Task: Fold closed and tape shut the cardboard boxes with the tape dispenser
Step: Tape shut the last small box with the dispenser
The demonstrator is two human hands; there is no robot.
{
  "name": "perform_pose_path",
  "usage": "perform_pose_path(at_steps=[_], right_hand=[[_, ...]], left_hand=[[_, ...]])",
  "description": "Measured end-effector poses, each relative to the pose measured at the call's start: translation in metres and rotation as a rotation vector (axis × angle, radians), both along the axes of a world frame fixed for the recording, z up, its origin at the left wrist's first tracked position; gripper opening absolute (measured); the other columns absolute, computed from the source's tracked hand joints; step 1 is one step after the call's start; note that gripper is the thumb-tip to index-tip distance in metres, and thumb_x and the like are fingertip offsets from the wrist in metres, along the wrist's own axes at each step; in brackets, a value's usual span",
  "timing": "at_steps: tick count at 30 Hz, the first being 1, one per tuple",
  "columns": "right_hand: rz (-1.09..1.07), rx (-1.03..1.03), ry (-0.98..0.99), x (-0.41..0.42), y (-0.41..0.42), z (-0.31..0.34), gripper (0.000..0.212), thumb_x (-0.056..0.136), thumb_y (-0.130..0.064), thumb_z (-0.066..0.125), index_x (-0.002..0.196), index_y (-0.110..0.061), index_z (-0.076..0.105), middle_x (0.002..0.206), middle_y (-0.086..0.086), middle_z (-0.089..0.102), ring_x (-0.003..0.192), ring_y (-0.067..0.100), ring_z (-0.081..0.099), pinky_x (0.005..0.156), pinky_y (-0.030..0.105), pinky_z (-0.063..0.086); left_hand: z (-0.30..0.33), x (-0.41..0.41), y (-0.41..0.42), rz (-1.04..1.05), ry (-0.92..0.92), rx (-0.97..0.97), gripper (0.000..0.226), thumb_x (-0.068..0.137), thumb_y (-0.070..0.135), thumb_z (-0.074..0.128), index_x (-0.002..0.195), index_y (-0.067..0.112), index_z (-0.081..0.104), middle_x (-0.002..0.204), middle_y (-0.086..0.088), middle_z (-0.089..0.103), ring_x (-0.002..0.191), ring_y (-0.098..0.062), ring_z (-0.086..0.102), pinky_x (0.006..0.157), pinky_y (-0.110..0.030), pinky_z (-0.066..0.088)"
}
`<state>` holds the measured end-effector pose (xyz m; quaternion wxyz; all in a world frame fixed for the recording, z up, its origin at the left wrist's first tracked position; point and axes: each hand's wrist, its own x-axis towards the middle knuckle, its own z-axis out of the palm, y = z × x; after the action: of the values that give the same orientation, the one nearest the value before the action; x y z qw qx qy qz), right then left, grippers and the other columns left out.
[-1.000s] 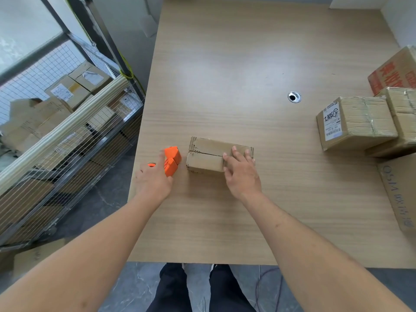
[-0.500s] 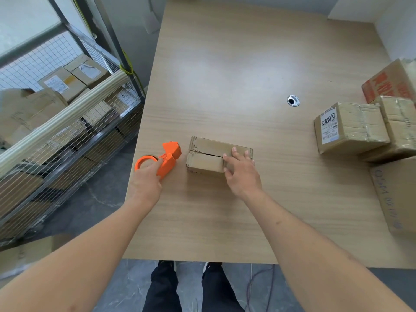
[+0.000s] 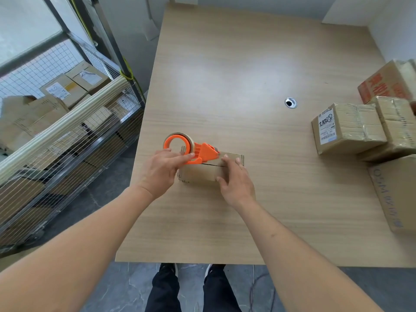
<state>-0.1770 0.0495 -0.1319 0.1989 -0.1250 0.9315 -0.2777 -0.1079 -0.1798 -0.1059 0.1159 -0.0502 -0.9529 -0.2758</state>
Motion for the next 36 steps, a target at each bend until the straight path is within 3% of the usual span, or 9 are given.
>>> perform_pose_path(at_steps=[4, 6, 10, 12, 17, 23, 31, 36], right_hand=[[-0.083, -0.092, -0.012, -0.007, 0.004, 0.007, 0.053, 0.100, -0.006, 0.045, 0.147, -0.029, 0.041, 0.149, -0.009, 0.052, 0.139, 0.019, 0.045, 0.105, 0.034, 0.043], [-0.098, -0.106, -0.022, -0.012, 0.003, 0.012, 0.051, 0.103, -0.009, 0.039, 0.148, -0.033, 0.038, 0.143, -0.016, 0.057, 0.130, 0.018, 0.054, 0.096, 0.033, 0.045], [-0.085, -0.112, -0.033, -0.024, 0.002, 0.023, 0.049, 0.106, -0.022, 0.045, 0.147, -0.048, 0.036, 0.127, -0.013, 0.065, 0.110, 0.017, 0.062, 0.087, 0.034, 0.047], [-0.036, -0.070, -0.005, -0.032, 0.003, 0.026, 0.045, 0.105, -0.027, 0.052, 0.142, -0.051, 0.044, 0.121, -0.011, 0.065, 0.107, 0.016, 0.061, 0.085, 0.034, 0.046], [0.060, -0.126, 0.062, -0.041, 0.004, 0.023, 0.029, 0.096, -0.026, 0.067, 0.121, -0.041, 0.068, 0.110, -0.009, 0.062, 0.099, 0.014, 0.057, 0.088, 0.039, 0.051], [0.069, -0.286, 0.091, -0.038, -0.002, 0.021, 0.018, 0.094, -0.008, 0.066, 0.099, -0.022, 0.076, 0.101, -0.003, 0.070, 0.097, 0.017, 0.065, 0.086, 0.044, 0.055], [-0.061, -0.419, 0.120, -0.028, 0.004, 0.025, 0.014, 0.090, -0.005, 0.075, 0.101, -0.009, 0.082, 0.100, 0.000, 0.066, 0.097, 0.014, 0.064, 0.086, 0.027, 0.054], [-0.191, -0.489, 0.048, -0.017, 0.006, 0.023, 0.018, 0.089, -0.002, 0.075, 0.103, -0.010, 0.082, 0.094, 0.002, 0.071, 0.096, 0.018, 0.070, 0.092, 0.037, 0.055]], left_hand=[[-0.007, 0.000, -0.001, -0.058, -0.052, -0.060, 0.060, 0.075, -0.024, 0.067, 0.123, 0.013, 0.074, 0.109, -0.011, 0.076, 0.103, -0.033, 0.072, 0.104, -0.051, 0.047], [-0.008, -0.004, -0.002, -0.077, -0.081, -0.096, 0.061, 0.075, -0.023, 0.068, 0.122, 0.016, 0.075, 0.109, -0.010, 0.077, 0.101, -0.035, 0.072, 0.104, -0.053, 0.047], [-0.006, -0.011, -0.002, -0.137, -0.103, -0.154, 0.065, 0.068, -0.025, 0.068, 0.115, 0.017, 0.078, 0.099, -0.005, 0.078, 0.092, -0.034, 0.072, 0.105, -0.052, 0.047], [-0.005, -0.010, -0.002, -0.148, -0.097, -0.165, 0.063, 0.066, -0.025, 0.071, 0.112, 0.017, 0.080, 0.098, -0.006, 0.078, 0.092, -0.032, 0.073, 0.105, -0.051, 0.047], [-0.004, -0.007, -0.002, -0.157, -0.114, -0.159, 0.054, 0.071, -0.019, 0.076, 0.109, 0.018, 0.081, 0.106, -0.005, 0.078, 0.101, -0.029, 0.074, 0.106, -0.052, 0.048], [-0.002, -0.008, -0.002, -0.148, -0.149, -0.162, 0.052, 0.072, -0.015, 0.078, 0.108, 0.021, 0.081, 0.108, -0.005, 0.078, 0.104, -0.027, 0.073, 0.108, -0.048, 0.046], [0.004, -0.010, -0.004, -0.165, -0.218, -0.191, 0.045, 0.083, -0.010, 0.072, 0.114, 0.021, 0.079, 0.107, 0.000, 0.077, 0.108, -0.026, 0.070, 0.114, -0.042, 0.039], [0.016, -0.008, -0.004, -0.198, -0.259, -0.214, 0.043, 0.087, -0.008, 0.065, 0.117, 0.022, 0.076, 0.103, 0.002, 0.075, 0.104, -0.027, 0.066, 0.107, -0.037, 0.039]])
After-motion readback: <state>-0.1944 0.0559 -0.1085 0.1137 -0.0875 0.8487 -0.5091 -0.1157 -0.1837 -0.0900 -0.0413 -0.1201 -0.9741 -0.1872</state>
